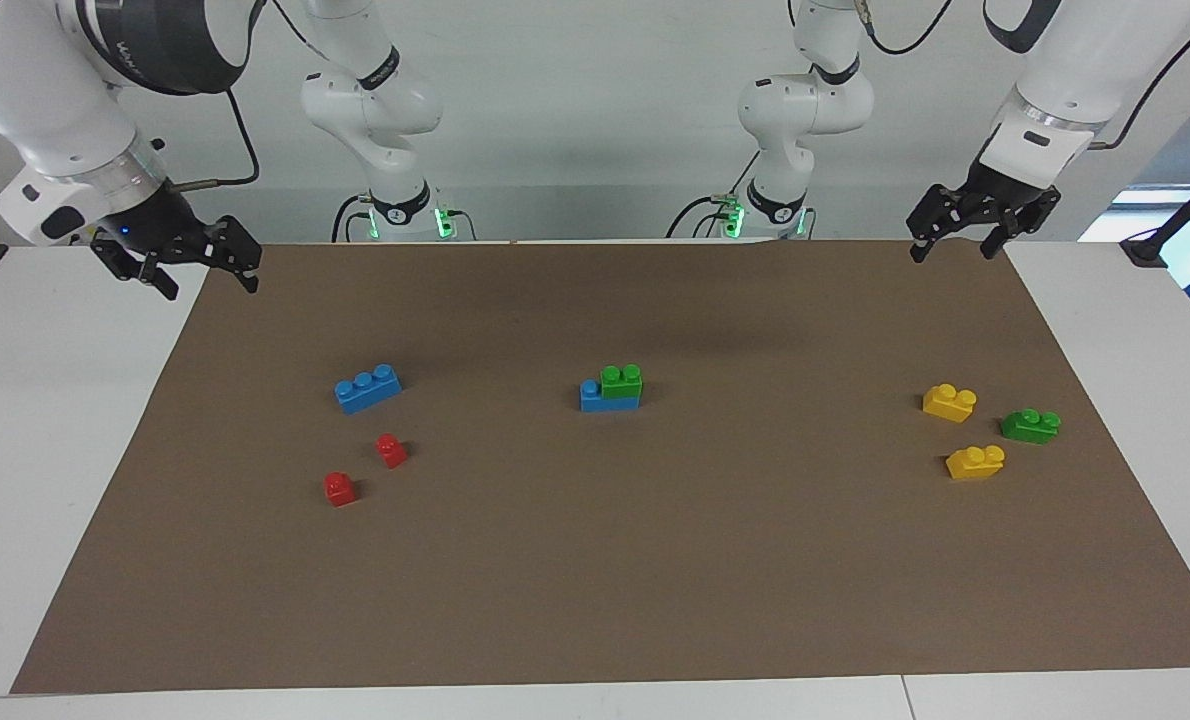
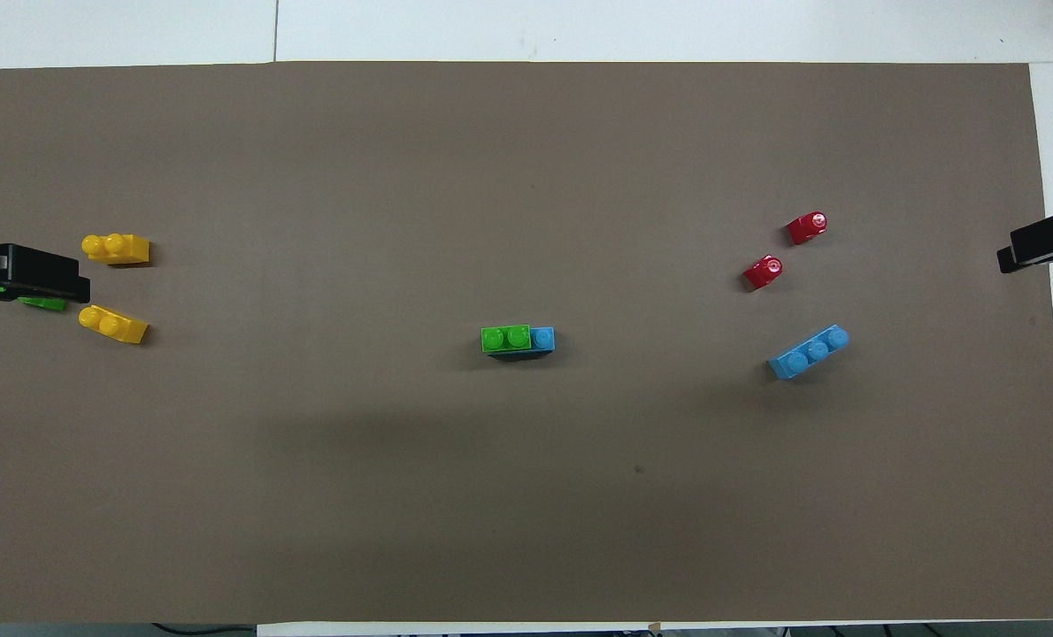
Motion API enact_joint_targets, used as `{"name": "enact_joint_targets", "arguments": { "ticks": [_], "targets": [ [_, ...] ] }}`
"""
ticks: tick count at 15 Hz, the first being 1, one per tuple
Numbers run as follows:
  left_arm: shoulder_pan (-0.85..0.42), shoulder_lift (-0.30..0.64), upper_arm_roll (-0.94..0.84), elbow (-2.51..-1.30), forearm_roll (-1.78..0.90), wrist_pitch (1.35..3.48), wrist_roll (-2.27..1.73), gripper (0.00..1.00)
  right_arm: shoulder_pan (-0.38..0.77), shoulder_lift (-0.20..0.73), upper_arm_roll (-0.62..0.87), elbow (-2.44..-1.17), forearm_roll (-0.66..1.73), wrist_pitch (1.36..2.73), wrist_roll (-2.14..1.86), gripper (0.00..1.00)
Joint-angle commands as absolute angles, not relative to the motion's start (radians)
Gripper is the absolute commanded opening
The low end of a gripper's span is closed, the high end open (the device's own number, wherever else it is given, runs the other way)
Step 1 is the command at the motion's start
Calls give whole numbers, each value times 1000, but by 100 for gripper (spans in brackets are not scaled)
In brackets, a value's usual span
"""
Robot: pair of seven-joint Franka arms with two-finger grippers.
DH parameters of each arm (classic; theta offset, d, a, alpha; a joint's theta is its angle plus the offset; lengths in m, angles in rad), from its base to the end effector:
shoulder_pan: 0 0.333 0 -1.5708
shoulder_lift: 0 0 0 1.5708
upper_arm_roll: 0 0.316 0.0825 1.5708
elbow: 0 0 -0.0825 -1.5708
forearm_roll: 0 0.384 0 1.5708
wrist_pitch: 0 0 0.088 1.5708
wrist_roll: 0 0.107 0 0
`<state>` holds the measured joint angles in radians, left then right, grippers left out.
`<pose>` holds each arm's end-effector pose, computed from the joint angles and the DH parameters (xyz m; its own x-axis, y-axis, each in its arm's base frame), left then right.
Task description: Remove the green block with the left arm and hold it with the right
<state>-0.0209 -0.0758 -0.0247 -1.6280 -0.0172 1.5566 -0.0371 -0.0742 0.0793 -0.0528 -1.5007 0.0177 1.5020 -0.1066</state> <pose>0.5286 -0.0265 0.6374 1.0000 -0.0087 0.0038 -0.0087 -0.9998 0.0155 0.5672 -0.0692 0.6070 0.9969 -0.0190 -0.0759 -0.0207 -0.9995 -0.0217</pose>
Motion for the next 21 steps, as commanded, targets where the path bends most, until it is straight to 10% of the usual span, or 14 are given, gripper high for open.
{"name": "enact_joint_targets", "arguments": {
  "ticks": [1, 12, 21],
  "targets": [
    [-28, -100, -23, -1647, -3, 1559, -43, 100, -72, 95, -41, -1488, 24, 1480, 180, 100],
    [-67, -133, -28, -1709, -32, 1568, -492, 100, -8, 156, -37, -1486, 133, 1476, 1274, 100],
    [-158, -176, -28, -1831, -75, 1765, -1070, 100, -21, 204, -23, -1489, 395, 1586, 1316, 100]
  ]
}}
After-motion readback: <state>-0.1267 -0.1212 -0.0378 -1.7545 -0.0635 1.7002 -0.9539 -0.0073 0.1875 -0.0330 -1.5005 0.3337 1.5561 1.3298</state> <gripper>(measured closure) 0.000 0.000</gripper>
